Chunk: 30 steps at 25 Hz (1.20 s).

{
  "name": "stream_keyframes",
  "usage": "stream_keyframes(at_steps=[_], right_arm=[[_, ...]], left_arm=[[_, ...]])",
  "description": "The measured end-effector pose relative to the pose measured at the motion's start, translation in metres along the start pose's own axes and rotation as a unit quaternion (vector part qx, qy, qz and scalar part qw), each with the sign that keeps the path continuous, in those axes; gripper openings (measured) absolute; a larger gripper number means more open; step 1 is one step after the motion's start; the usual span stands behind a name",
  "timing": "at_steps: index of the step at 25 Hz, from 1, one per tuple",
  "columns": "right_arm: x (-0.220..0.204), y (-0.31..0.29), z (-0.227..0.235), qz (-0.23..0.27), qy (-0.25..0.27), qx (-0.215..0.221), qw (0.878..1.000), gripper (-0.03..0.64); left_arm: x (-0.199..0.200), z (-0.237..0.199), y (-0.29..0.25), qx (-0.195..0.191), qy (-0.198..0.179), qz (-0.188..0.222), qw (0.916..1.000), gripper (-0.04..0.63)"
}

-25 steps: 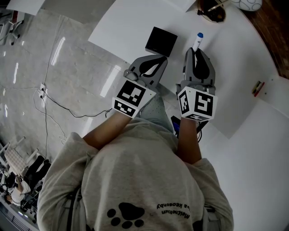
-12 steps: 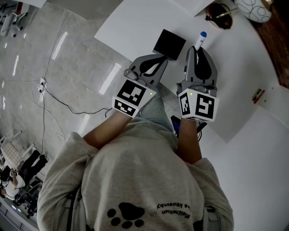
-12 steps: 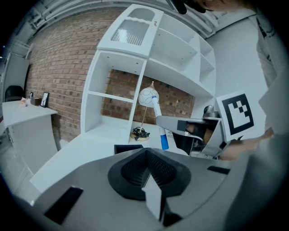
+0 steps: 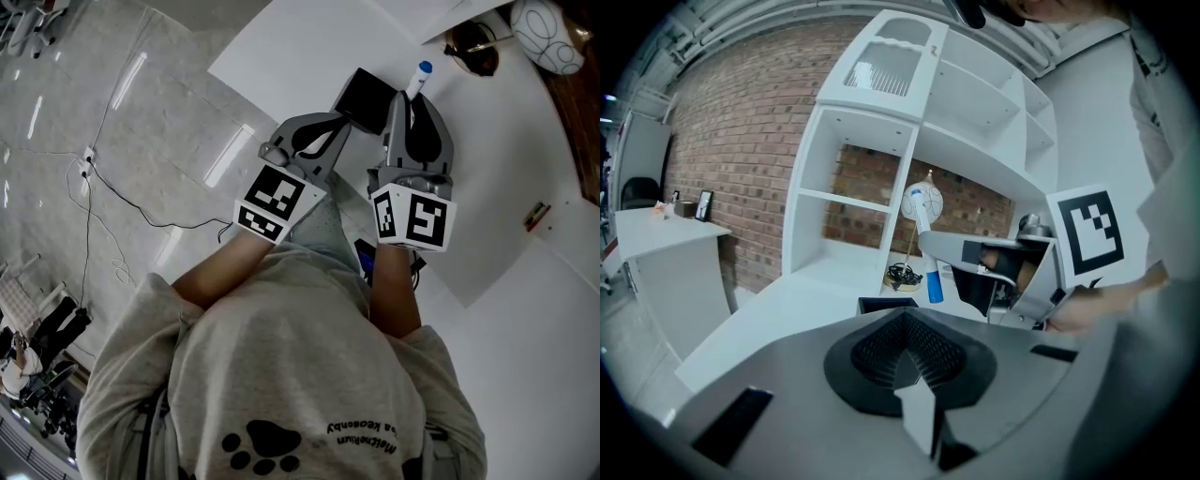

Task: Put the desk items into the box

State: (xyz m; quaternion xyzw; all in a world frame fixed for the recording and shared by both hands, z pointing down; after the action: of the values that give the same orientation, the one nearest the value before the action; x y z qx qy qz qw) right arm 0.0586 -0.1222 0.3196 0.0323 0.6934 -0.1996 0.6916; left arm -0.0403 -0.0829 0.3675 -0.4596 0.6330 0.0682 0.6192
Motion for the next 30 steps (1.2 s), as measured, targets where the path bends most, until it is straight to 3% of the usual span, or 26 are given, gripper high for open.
stream_keyframes(at_steps=[7,14,30], right_arm=[[0.0,-0.023,-0.018,0.0,0.014,0.038,0.999,0.074],[-0.019,-0.039,-0.028,-0.031,0.026,0.062,0.997,0.074],[-0.053,-0.052,-0.034,-0.137,0.077,0.067,0.985,0.074]], left_arm=[[-0.005,-0.015,0.003,0.018,0.013,-0.002,0.9998,0.008],[-0.008,-0.024,0.001,0.024,0.022,-0.005,0.9995,0.008],[-0.013,-0.028,-0.001,0.03,0.03,-0.009,0.9991,0.008]])
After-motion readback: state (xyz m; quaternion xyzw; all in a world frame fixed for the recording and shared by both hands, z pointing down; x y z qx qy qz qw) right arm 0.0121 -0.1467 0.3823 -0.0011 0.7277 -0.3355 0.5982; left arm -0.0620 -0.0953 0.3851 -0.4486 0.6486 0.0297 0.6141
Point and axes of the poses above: the fingertips, and each gripper's own axes: y backward along the fingers, z to its right, x out of its top, the point moved 3 cm from there along y, backward along the fingers, and after that the axes turned 6 degrees about -z, right-handed, at the moved point
